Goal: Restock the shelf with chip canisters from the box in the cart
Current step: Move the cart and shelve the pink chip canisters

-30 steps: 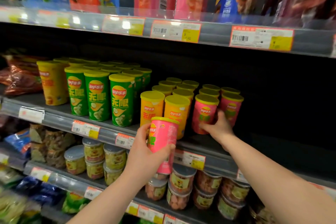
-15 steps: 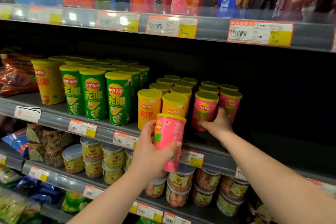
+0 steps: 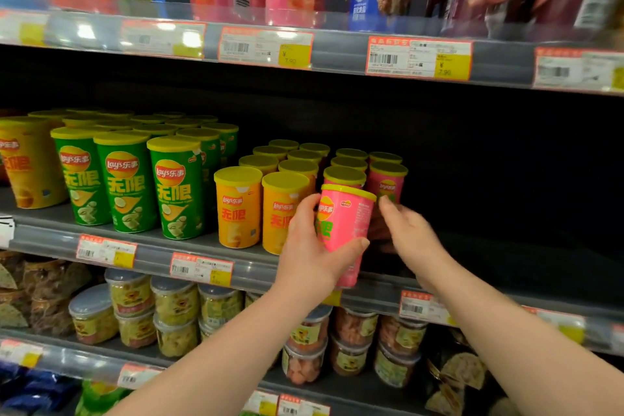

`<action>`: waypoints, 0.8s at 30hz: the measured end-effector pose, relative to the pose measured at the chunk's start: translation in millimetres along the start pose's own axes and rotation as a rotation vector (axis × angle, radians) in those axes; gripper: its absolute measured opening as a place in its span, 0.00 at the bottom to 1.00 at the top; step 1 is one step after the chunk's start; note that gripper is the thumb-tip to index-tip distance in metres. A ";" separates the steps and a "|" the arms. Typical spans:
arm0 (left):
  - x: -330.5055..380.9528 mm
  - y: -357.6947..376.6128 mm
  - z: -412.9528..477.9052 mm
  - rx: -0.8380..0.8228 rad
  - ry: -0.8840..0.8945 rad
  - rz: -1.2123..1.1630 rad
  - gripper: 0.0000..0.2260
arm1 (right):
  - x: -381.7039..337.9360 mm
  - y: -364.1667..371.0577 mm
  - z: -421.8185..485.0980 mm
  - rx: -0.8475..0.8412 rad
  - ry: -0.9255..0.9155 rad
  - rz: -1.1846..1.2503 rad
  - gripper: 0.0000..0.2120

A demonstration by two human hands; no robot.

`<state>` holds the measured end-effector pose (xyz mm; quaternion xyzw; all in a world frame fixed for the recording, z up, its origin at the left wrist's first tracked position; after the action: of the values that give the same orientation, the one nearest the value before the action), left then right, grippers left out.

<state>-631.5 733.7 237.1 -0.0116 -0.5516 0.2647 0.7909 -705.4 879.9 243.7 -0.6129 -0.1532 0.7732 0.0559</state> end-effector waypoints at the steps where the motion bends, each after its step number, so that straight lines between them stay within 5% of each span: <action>1: 4.4 4.2 3.4 0.025 0.024 0.037 0.37 | -0.5 0.2 -4.5 -0.027 0.026 0.034 0.13; 4: 17.7 16.8 9.8 0.078 0.100 0.121 0.38 | -3.1 4.0 -14.7 -0.081 0.026 0.005 0.11; 11: 16.3 48.4 8.8 -0.098 0.186 0.222 0.44 | 1.3 -20.7 -1.6 0.047 0.002 -0.037 0.33; 18: -23.8 59.6 -2.5 -0.375 0.316 1.043 0.30 | 24.9 -33.1 32.1 0.094 0.039 -0.099 0.35; 24: -27.8 60.3 -4.8 -0.366 0.376 1.088 0.29 | 41.6 -29.4 40.8 0.043 0.070 -0.170 0.38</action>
<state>-658.7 774.9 192.4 -0.4747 -0.3538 0.5253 0.6111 -757.8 912.2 222.2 -0.6229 -0.1859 0.7469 0.1400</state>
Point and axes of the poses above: each hand's wrist, its own z-axis towards the middle knuckle, its own y-axis out of the palm, x = y × z, the point moved 7 cm from there along z, towards the middle knuckle
